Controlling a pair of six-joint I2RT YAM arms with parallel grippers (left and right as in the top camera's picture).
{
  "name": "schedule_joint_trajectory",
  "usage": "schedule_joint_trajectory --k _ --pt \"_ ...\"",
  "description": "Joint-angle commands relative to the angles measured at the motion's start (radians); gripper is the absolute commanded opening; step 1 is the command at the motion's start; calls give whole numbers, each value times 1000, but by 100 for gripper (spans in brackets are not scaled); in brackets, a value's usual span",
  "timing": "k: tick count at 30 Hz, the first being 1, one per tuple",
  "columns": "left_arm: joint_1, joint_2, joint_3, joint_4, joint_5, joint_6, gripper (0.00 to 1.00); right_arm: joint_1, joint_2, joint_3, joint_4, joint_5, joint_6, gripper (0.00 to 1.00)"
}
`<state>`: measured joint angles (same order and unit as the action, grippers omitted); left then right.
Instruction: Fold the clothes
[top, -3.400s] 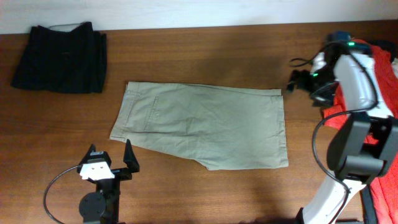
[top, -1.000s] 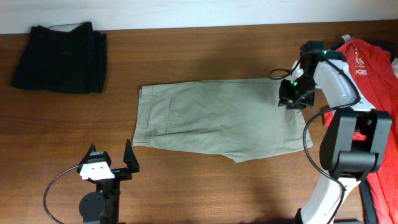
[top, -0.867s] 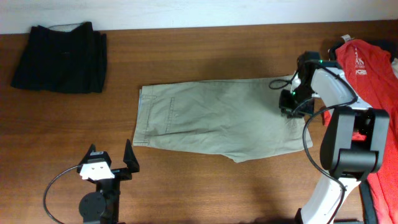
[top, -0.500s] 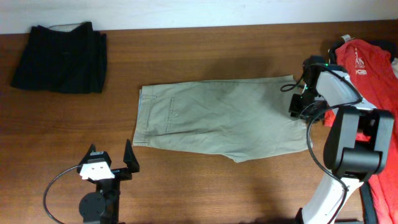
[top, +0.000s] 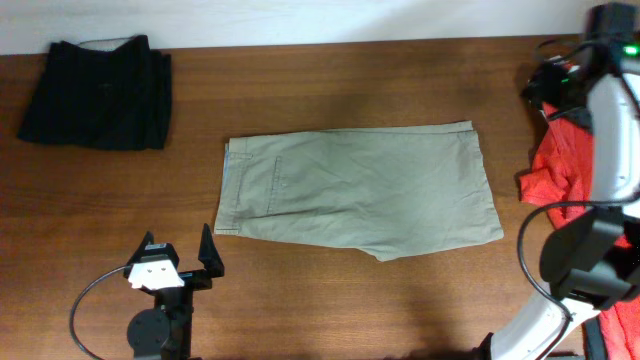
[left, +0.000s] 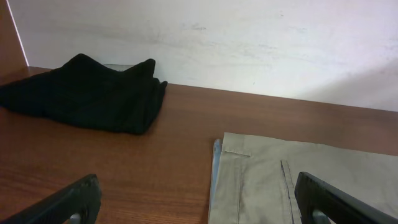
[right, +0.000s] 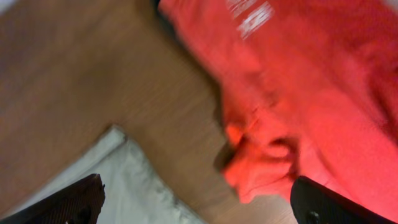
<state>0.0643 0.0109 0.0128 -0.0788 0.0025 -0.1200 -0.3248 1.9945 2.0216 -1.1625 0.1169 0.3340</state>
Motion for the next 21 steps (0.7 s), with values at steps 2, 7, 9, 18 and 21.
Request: schedule_joint_trajectory --k 2,7,9,18,21 --pt "4 -5 -4 -4 0 5 99 -56 -4 8 15 3 8 99" --pt "4 -5 -4 -4 0 5 99 -56 -4 8 15 3 8 99" --pt "4 -5 -4 -4 0 5 99 -56 -4 8 15 3 8 99" --pt "4 -5 -4 -4 0 5 99 -56 -4 8 15 4 8 99" --pt "4 -5 -4 -4 0 5 99 -56 -4 8 15 3 8 99"
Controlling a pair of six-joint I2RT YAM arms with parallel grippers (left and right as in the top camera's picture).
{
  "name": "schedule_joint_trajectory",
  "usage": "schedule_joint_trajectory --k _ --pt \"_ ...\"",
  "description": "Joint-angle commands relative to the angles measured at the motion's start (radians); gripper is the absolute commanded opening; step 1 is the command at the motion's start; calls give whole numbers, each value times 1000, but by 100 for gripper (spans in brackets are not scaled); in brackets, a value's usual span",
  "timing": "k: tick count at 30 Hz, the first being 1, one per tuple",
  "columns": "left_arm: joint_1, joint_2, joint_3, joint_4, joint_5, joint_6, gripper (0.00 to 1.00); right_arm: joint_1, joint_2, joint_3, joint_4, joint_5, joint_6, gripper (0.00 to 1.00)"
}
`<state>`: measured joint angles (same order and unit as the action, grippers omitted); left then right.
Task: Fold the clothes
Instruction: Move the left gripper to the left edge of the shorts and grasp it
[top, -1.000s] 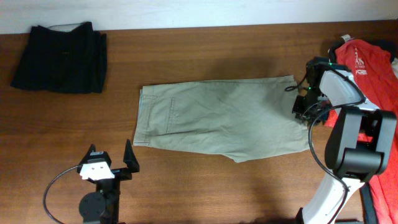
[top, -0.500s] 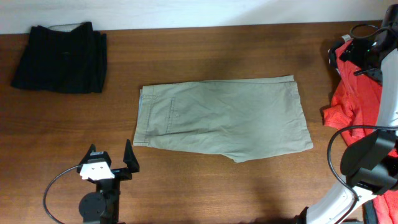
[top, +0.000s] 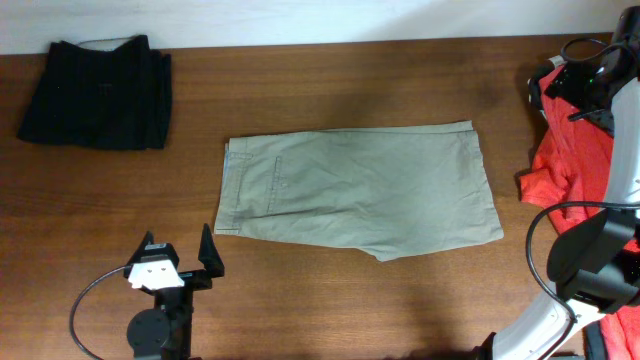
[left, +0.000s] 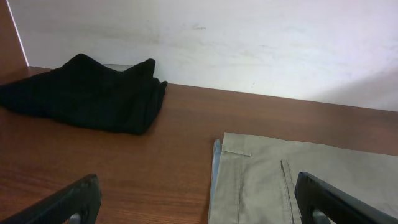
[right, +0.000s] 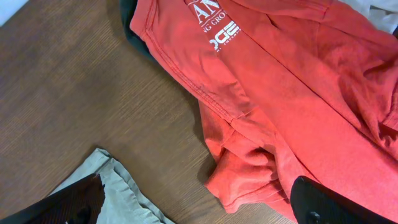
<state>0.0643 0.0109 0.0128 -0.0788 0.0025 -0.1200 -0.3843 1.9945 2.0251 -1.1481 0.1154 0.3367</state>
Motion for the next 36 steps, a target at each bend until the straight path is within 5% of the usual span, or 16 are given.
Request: schedule_joint_trajectory --k 1,3,6,13,18,23,27,32,36 --pt "4 -5 -4 -4 0 5 99 3 -4 5 0 5 5 99" --pt "4 -5 -3 42 80 -16 99 3 -4 5 0 5 6 99" --pt "4 -5 -3 282 404 -29 99 3 -4 5 0 5 5 99" --pt "4 24 80 376 533 -70 99 3 -4 5 0 5 6 99" --pt "4 333 351 110 536 -59 99 3 -4 5 0 5 5 98" --pt "4 903 853 -415 592 106 99 3 -4 5 0 5 5 99" --pt "4 1307 1252 -880 490 125 99 3 -4 5 0 5 5 99" --pt "-3 1530 1345 -921 512 111 99 3 -4 5 0 5 5 99" --pt "-82 1593 1351 -926 63 -46 99 3 -4 5 0 5 5 99"
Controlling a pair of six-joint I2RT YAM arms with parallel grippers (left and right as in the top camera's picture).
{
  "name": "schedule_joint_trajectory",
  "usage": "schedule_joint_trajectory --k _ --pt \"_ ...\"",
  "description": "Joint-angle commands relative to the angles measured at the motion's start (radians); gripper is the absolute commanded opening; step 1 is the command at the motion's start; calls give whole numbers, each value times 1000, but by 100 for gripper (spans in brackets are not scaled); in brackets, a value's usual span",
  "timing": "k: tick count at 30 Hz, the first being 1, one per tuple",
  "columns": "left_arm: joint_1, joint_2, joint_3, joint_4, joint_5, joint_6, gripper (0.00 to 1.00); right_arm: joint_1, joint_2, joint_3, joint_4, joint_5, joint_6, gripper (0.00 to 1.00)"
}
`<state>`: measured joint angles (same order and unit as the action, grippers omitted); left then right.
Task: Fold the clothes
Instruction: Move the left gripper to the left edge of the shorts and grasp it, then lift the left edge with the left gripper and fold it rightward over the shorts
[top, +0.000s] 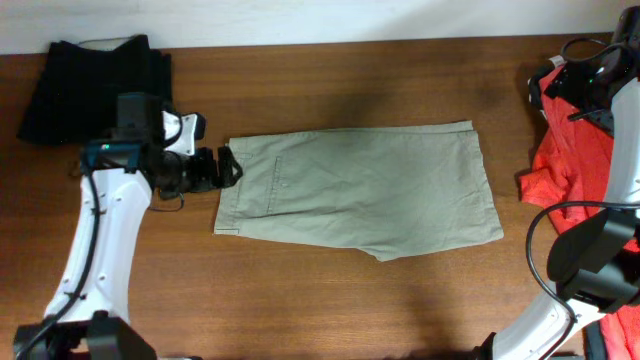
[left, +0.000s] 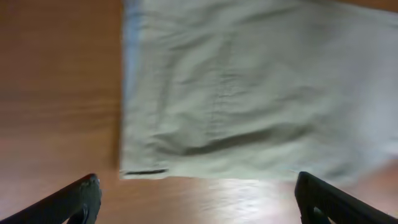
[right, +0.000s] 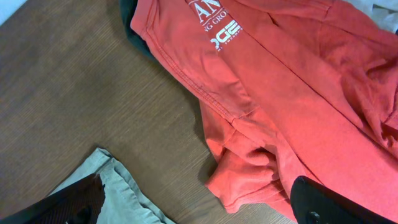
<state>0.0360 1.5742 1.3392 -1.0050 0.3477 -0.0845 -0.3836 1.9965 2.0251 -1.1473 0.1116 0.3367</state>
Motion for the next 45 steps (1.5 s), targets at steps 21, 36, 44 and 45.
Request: schedule_joint_trajectory --k 21,36,44,45 --pt "-89 425 24 339 -209 -105 99 3 -6 5 0 9 5 99" --pt "-106 555 24 240 -270 -102 79 3 -6 5 0 9 5 99" --pt "-173 555 24 214 -356 -101 75 3 -6 5 0 9 5 99" --pt "-182 555 24 215 -356 -101 75 3 -6 5 0 9 5 99"
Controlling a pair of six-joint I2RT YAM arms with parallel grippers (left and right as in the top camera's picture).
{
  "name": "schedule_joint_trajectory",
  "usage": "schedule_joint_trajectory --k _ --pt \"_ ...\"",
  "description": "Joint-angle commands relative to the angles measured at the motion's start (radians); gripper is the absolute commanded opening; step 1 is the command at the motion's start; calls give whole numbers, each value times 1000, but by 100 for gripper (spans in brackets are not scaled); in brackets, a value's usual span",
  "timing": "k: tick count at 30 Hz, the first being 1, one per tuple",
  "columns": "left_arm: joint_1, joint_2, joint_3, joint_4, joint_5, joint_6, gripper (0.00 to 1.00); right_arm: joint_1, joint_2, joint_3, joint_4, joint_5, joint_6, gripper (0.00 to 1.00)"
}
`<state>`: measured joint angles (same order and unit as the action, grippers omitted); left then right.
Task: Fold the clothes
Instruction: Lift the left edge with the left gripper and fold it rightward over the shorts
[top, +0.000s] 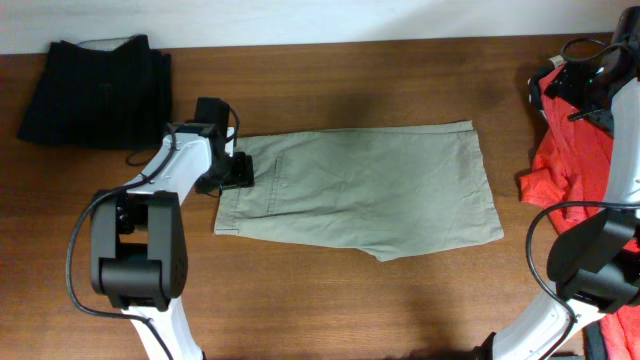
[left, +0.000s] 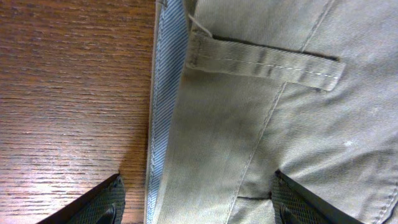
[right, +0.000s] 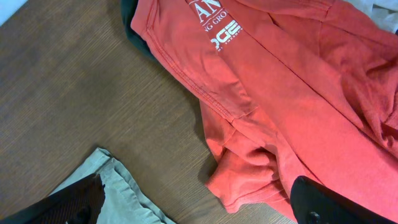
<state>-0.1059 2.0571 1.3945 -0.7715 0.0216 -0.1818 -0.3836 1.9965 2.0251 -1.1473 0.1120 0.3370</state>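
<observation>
Khaki shorts (top: 360, 190) lie flat in the middle of the table, waistband to the left. My left gripper (top: 237, 172) is down at the waistband's upper left corner. In the left wrist view it (left: 199, 208) stands open, one finger over bare wood, the other over the cloth, the blue-lined waistband edge (left: 165, 124) and a belt loop (left: 267, 62) between and ahead of them. My right gripper (top: 590, 85) hangs open at the far right, above a crumpled red shirt (right: 298, 93).
A folded black garment (top: 98, 92) lies at the back left corner. The red shirt (top: 565, 150) spreads along the right edge of the table. A corner of the shorts (right: 118, 186) shows in the right wrist view.
My left gripper has moved from just left of the waistband to low over its upper left corner, open across the edge. The right arm and the shorts have not moved.
At first my left gripper rested open at the table's front left and the right gripper was over the red shirt. The right arm then settled at the far right back. The left arm later stood beside the waistband, and now straddles its edge.
</observation>
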Motion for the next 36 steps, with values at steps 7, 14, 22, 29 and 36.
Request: schedule_joint_trajectory --k 7,14,22,29,36 --pt "-53 72 -31 -27 -25 -13 37 3 -6 5 0 8 5 99" --pt "-45 72 -31 -27 4 -13 3 3 -6 5 0 8 5 99" --pt "165 71 57 -250 -231 -121 1 3 -6 5 0 8 5 99" --pt "251 71 546 -665 -359 -158 1 3 -6 5 0 8 5 99" --pt "66 71 927 -884 -348 -216 1 3 -6 5 0 8 5 99"
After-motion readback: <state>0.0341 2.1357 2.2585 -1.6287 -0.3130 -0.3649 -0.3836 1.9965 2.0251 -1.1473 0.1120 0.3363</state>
